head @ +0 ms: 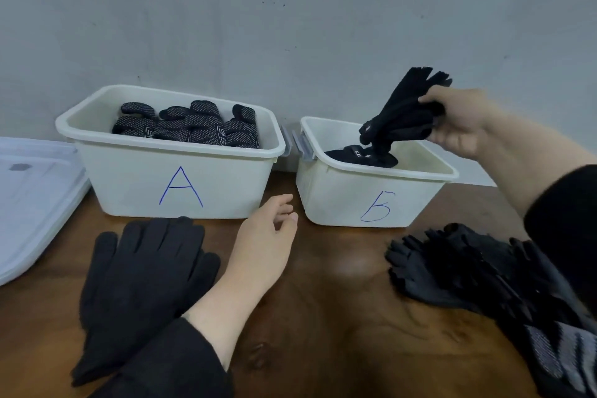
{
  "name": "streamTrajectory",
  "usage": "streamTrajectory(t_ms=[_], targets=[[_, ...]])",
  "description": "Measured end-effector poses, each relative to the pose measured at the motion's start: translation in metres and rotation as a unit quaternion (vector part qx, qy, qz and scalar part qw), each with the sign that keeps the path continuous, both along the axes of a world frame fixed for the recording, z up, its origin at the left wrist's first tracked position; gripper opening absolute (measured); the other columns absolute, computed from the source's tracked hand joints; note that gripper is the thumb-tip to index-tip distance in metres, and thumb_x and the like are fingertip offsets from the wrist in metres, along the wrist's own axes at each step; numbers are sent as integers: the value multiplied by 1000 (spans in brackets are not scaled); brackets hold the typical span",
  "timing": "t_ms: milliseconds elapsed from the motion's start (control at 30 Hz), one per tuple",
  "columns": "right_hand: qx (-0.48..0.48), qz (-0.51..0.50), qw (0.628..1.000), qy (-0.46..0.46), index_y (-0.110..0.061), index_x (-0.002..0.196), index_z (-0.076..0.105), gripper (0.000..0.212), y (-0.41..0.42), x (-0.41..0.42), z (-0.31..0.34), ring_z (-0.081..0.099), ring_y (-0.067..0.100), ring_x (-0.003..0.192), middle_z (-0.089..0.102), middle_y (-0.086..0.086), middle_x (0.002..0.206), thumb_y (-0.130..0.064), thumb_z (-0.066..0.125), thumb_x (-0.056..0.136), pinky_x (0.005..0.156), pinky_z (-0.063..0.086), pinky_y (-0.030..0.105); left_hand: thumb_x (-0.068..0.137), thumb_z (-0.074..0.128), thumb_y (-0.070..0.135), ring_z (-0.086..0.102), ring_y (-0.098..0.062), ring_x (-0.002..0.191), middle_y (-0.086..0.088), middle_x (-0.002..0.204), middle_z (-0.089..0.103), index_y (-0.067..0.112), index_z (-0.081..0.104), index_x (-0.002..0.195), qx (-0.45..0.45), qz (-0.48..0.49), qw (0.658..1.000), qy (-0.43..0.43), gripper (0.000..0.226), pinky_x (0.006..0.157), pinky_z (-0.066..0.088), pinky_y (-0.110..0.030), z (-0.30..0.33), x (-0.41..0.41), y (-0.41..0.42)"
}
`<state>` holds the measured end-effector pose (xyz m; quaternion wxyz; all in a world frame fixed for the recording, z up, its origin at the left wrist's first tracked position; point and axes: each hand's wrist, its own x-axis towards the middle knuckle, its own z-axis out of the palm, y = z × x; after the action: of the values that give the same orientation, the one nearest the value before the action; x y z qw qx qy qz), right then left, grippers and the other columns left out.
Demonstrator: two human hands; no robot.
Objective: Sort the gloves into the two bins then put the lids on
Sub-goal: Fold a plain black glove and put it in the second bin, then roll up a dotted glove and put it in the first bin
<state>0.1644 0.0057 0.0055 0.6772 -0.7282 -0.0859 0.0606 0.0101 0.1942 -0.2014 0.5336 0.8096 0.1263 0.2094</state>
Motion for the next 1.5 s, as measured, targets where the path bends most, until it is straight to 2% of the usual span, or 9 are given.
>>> streamTrajectory(t_ms=[133,233,300,467,533,700,800,1133,1500], targets=[[60,32,996,60,-9,90,50,18,38,18,-13,61,13,49,60,4,65,0,40,101,51,55,24,102,50,32,49,15,100,21,123,59,36,51,138,-7,8,1000,2,36,79,34,-5,-3,5,4],[-247,-28,969,13,-6,103,55,12,45,38,-39,67,25,77,60,11,99,-14,62,97,69,60,37,102,50,32,49,16,102,22,120,59,37,51,136,-14,7,1000,7,35,77,36,-5,-6,6,4],[-487,-95,859,-129,-8,124,53,41,41,53,-55,61,33,101,57,13,119,-26,71,91,86,51,41,102,50,33,49,16,102,22,120,60,38,51,137,-11,6,1000,9,35,76,38,-5,-7,7,4],[-588,46,780,-207,-11,105,68,38,48,60,-69,63,35,97,70,11,106,-43,48,100,89,52,41,101,50,34,49,16,101,23,120,59,39,50,137,5,5,1000,12,36,76,35,-3,-8,11,5],[-582,44,779,-230,-6,102,66,40,47,60,-68,61,36,91,68,12,96,-40,44,103,85,50,39,101,50,34,49,17,100,24,119,58,38,50,137,13,2,1000,14,36,76,35,-3,-8,10,6],[-351,-81,866,-348,-14,100,69,31,35,24,-57,51,22,71,62,5,78,-36,48,102,71,44,36,102,49,37,49,15,96,28,105,56,36,51,137,36,-4,999,18,35,75,34,-4,-8,7,8],[-288,-77,866,-401,-14,93,71,31,26,-31,-77,59,15,82,66,-5,82,-35,50,101,74,46,35,102,48,37,51,7,94,26,104,56,35,52,137,55,-9,998,22,35,74,34,-5,-6,5,8],[-391,35,824,-409,-19,120,67,25,-63,-159,-216,58,12,115,65,-7,122,-24,53,100,96,49,36,102,46,39,53,-2,101,23,102,62,37,49,140,220,-106,969,46,38,84,40,-24,3,-20,-56],[-338,-119,851,-383,-17,113,70,18,-110,-155,-224,58,12,100,65,-8,109,-18,60,98,85,53,40,103,46,34,55,-5,101,14,117,64,37,53,134,124,-98,987,41,32,84,42,-23,-5,-37,-139]])
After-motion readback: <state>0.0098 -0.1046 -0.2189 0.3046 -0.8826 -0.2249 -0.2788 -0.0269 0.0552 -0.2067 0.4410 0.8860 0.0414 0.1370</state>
